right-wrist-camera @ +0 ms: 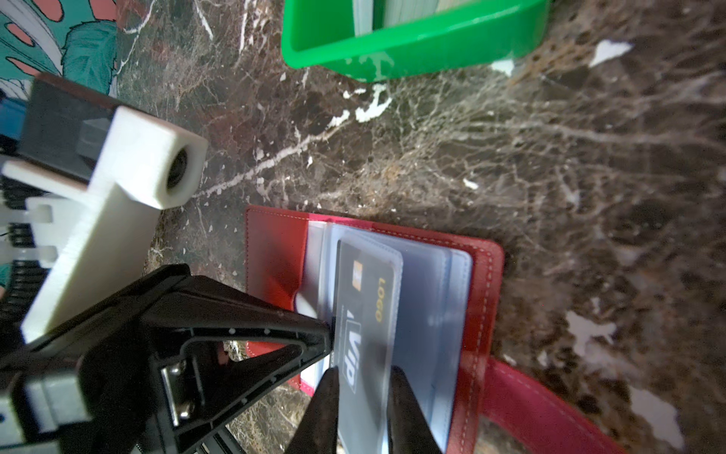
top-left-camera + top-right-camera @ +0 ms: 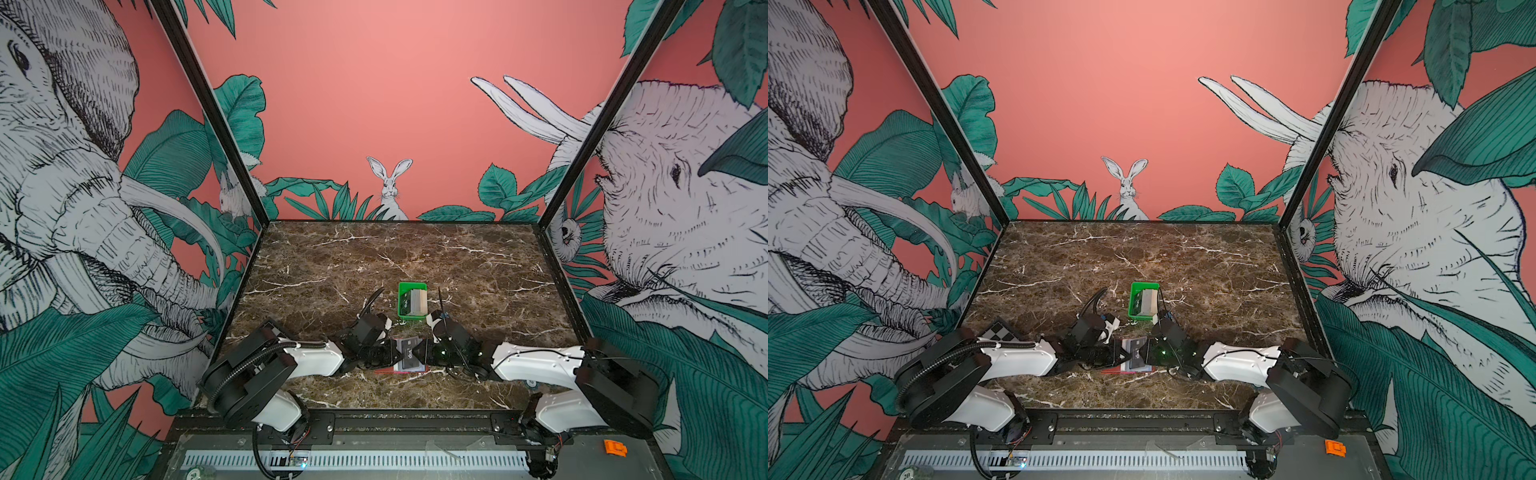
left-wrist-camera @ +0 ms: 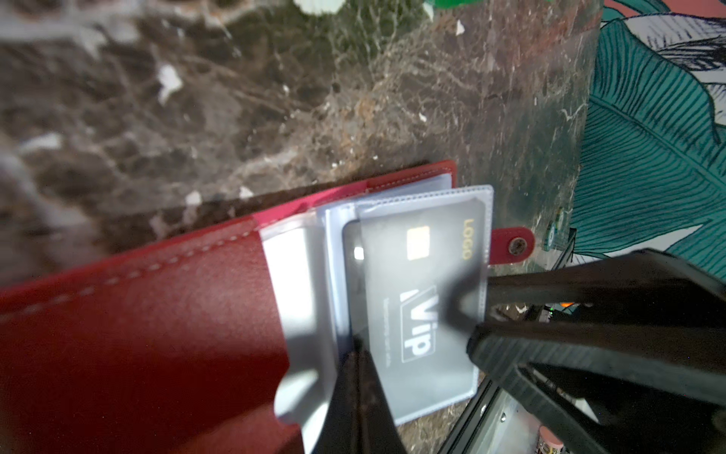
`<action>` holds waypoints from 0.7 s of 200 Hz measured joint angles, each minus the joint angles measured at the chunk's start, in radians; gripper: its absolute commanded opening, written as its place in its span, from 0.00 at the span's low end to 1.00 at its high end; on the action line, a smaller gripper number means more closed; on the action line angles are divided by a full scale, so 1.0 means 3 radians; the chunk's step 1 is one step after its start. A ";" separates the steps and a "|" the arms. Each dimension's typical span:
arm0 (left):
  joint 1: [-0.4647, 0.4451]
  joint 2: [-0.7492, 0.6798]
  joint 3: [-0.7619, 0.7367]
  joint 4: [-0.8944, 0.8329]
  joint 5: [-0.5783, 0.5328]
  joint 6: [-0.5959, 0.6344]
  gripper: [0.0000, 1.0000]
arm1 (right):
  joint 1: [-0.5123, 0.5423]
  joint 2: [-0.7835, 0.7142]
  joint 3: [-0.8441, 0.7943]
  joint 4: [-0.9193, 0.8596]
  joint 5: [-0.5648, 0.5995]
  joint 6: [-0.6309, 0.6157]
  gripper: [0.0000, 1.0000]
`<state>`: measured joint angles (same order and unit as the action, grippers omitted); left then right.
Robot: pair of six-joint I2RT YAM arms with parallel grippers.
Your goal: Put the credit cards into the card holder
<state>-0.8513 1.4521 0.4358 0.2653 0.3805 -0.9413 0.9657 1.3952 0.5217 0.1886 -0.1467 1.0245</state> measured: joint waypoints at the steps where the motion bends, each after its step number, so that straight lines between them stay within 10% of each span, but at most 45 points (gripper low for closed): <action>1: 0.0000 -0.0009 0.0000 -0.0010 -0.0001 0.0001 0.07 | 0.0001 0.0000 0.0001 0.0000 0.0000 0.0000 0.23; 140: 0.0370 -0.1658 0.0090 -0.1157 -0.0275 0.0398 0.14 | 0.0252 0.0201 0.0526 -0.0257 0.0062 -0.0112 0.32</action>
<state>-0.7403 0.9546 0.4629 -0.0818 0.2981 -0.8219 1.0412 1.4555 0.6796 0.1116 -0.1280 0.9909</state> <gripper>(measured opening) 0.135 0.324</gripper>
